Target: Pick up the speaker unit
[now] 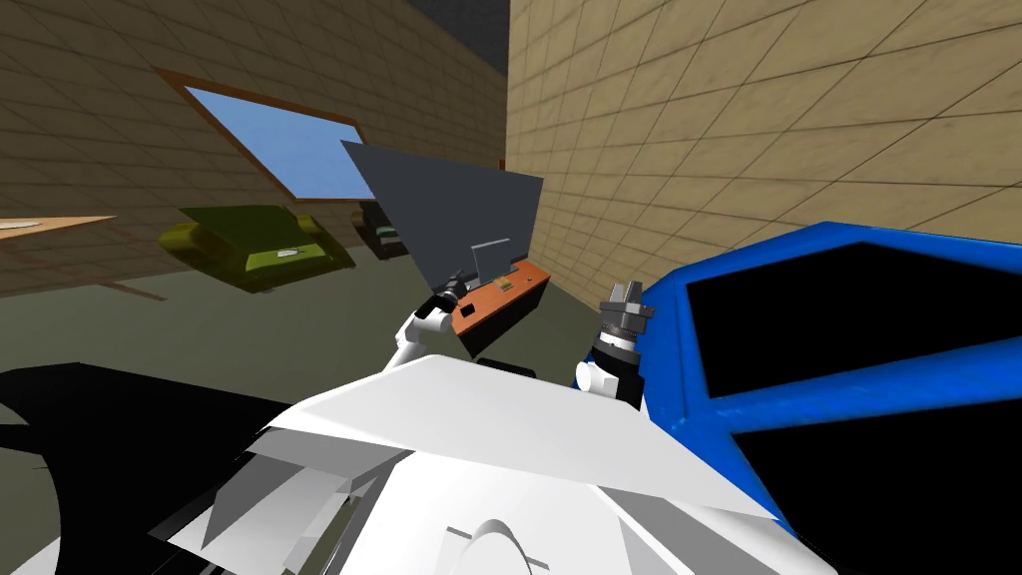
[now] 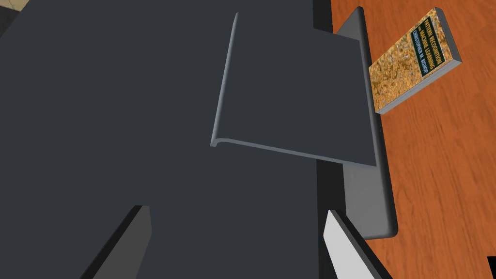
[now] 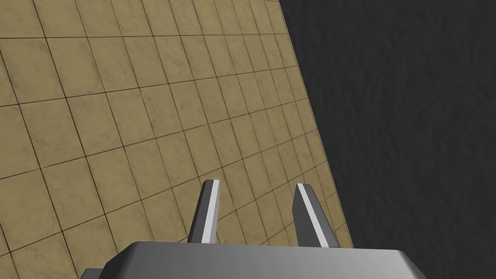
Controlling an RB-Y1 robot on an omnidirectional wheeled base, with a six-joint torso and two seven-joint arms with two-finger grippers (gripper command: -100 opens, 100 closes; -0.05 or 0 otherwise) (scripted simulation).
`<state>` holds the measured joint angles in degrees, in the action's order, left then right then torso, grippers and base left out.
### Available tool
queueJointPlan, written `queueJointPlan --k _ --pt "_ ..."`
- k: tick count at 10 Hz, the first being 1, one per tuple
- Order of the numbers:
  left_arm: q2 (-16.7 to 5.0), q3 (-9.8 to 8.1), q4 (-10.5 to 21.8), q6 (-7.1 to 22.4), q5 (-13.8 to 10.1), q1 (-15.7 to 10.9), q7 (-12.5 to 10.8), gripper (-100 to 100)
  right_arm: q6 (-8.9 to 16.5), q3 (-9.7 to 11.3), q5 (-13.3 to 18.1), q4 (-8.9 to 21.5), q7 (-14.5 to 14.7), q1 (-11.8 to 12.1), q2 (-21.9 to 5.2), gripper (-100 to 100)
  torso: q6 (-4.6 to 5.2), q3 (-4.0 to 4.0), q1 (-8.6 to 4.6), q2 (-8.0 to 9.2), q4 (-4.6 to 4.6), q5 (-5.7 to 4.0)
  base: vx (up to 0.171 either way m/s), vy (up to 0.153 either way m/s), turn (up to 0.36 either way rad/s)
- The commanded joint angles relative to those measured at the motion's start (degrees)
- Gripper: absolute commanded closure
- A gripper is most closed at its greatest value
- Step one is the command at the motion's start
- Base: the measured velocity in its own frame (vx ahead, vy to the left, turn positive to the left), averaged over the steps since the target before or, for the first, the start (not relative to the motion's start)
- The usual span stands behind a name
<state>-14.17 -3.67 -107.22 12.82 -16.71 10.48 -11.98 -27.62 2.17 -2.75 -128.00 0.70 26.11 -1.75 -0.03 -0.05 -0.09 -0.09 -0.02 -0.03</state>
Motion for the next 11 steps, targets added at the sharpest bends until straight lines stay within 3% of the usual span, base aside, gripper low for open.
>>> queueJointPlan --k 1,4,10,11 --pt "-0.5 -0.95 2.7 2.9 -0.9 -1.4 -1.1 -100 0.0 0.0 0.0 0.0 0.0 0.0 0.0 0 0.00 0.00 0.00 0.00 0.00 0.00 0.046 -0.024 -0.068" --pt "-0.7 -1.76 5.1 7.4 -1.5 -2.6 -1.9 -100 0.0 0.0 0.0 0.0 0.0 0.0 0.0 0 0.01 -0.02 0.00 -0.04 -0.01 0.00 0.035 -0.020 -0.056" --pt "-1.2 -4.38 12.4 17.5 -3.1 -6.0 -4.3 -100 0.0 0.0 0.0 0.0 0.0 0.0 0.0 0 0.01 -0.02 0.00 -0.03 -0.01 0.01 0.040 -0.019 -0.055" --pt "-1.4 -5.31 14.8 19.2 -3.5 -7.0 -5.0 -100 0.0 0.0 0.0 0.0 0.0 0.0 0.0 0 0.00 -0.02 0.04 -0.02 -0.01 0.01 0.055 -0.007 -0.034"
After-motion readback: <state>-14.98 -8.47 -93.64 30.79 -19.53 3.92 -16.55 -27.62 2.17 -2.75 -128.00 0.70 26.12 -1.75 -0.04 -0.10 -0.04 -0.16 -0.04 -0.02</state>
